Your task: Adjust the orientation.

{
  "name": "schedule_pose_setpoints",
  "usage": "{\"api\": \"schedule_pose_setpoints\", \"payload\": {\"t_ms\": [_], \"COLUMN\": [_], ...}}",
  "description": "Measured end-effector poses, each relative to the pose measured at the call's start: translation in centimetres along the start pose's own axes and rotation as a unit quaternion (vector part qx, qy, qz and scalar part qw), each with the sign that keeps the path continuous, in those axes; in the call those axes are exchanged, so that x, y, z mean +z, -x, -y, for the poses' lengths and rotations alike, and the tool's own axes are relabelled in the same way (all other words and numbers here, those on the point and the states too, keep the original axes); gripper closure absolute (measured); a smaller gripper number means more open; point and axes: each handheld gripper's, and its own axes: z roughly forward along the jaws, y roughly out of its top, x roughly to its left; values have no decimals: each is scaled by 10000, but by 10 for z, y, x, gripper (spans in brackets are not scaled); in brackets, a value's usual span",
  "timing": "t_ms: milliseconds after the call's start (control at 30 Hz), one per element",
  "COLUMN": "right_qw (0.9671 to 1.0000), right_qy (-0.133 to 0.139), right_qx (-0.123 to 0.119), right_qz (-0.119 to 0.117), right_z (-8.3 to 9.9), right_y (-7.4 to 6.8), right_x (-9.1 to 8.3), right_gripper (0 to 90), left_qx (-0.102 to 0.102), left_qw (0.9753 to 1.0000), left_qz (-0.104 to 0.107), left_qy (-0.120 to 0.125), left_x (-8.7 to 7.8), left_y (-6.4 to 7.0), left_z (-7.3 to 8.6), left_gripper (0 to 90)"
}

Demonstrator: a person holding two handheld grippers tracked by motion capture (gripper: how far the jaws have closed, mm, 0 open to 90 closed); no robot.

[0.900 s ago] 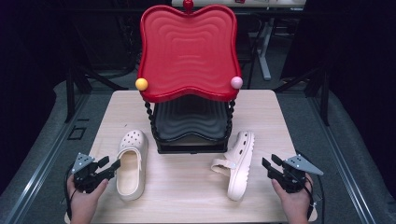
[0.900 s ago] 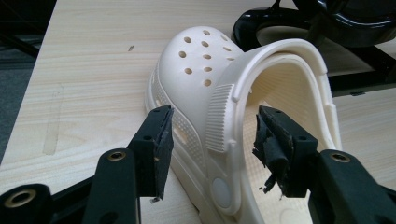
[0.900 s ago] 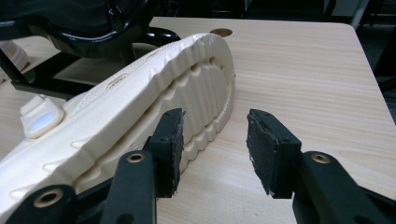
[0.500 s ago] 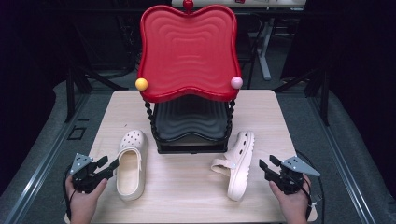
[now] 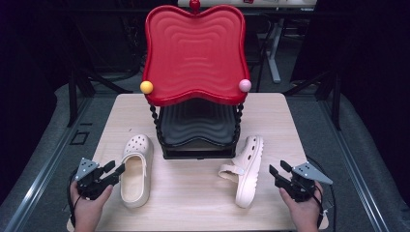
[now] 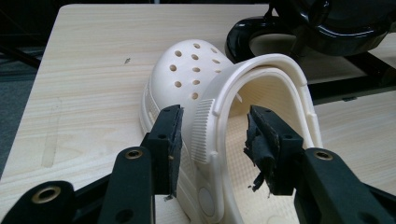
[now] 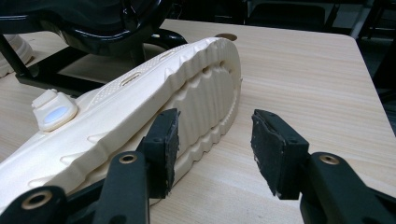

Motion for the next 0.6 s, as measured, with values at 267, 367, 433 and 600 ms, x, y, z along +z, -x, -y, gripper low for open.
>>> {"api": "schedule_pose_setpoints", "payload": {"t_ms": [267,367,433,600], "right_qw": [10000,10000,10000,10000], "right_qy": [-4,0,-5,-14], "right_qx": [43,51,59,98], "right_qz": [13,16,22,8], "right_z": [0,1,1,1], "right_y": [0,1,1,1], "right_x": [-1,-1,-1,-2], "right_gripper": [508,509,509,509], "left_qx": [353,466,523,499], "left_qw": [9993,9989,9985,9983], "left_qz": [-60,-56,-99,-278], "left_qy": [-47,-79,-109,-147], "left_x": [3,6,7,12], "left_y": [9,13,14,15], "left_z": [-1,-1,-1,-2], "left_gripper": [541,538,534,561]}}
